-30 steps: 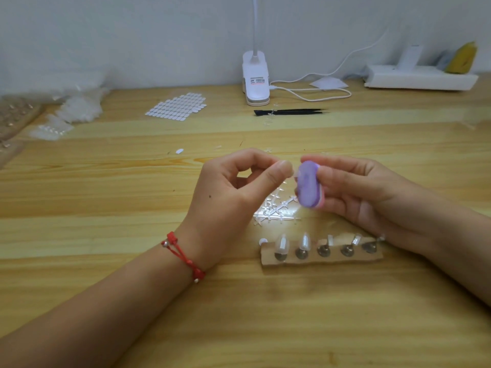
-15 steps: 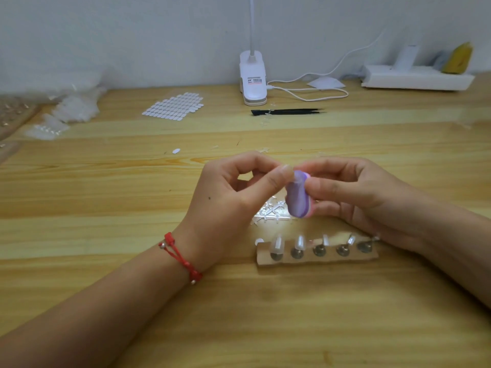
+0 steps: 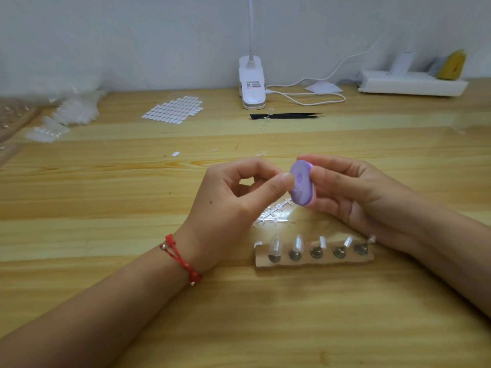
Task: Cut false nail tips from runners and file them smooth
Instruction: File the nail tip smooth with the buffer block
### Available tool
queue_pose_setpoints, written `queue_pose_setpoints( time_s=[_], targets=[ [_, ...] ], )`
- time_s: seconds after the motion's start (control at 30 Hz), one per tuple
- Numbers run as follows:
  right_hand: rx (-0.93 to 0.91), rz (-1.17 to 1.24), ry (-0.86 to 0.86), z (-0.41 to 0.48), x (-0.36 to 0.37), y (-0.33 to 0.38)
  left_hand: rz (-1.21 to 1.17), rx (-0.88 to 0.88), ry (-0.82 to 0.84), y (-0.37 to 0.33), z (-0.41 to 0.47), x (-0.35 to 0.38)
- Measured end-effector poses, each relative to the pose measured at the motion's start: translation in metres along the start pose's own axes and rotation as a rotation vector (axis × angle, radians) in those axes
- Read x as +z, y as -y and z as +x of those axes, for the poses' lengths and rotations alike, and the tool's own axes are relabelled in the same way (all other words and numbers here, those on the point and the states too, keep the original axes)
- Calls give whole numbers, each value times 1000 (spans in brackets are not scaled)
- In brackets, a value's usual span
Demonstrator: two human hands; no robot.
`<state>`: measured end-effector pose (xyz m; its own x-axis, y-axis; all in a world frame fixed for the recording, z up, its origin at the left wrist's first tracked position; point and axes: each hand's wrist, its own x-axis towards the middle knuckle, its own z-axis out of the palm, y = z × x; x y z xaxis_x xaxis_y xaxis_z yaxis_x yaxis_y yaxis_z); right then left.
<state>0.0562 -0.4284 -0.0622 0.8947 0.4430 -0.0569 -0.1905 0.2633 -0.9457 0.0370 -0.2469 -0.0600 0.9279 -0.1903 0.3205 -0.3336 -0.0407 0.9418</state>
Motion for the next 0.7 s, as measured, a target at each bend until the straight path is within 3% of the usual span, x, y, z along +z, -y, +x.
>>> queue_pose_setpoints(
  time_s=[0.13,0.2,0.27,0.37,0.53,0.6,0.7],
  targets=[
    [10,-139,32,-3,5,-2,48,23,-165,4,3,-4],
    [-18,-74,-12,-2,5,-3,55,53,-217,7,4,-7],
    [-42,8,-54,-1,3,-2,56,76,-150,6,2,-6],
    [-23,-40,14,-2,3,-1,81,62,-37,4,-1,0],
    [-4,-94,24,-1,2,-3,111,103,-293,8,4,-9],
    [-28,-20,-19,0,-1,-3,93,122,-157,6,1,-6],
    [-10,-77,58,-1,0,-2,118,144,36,5,-4,1]
  ],
)
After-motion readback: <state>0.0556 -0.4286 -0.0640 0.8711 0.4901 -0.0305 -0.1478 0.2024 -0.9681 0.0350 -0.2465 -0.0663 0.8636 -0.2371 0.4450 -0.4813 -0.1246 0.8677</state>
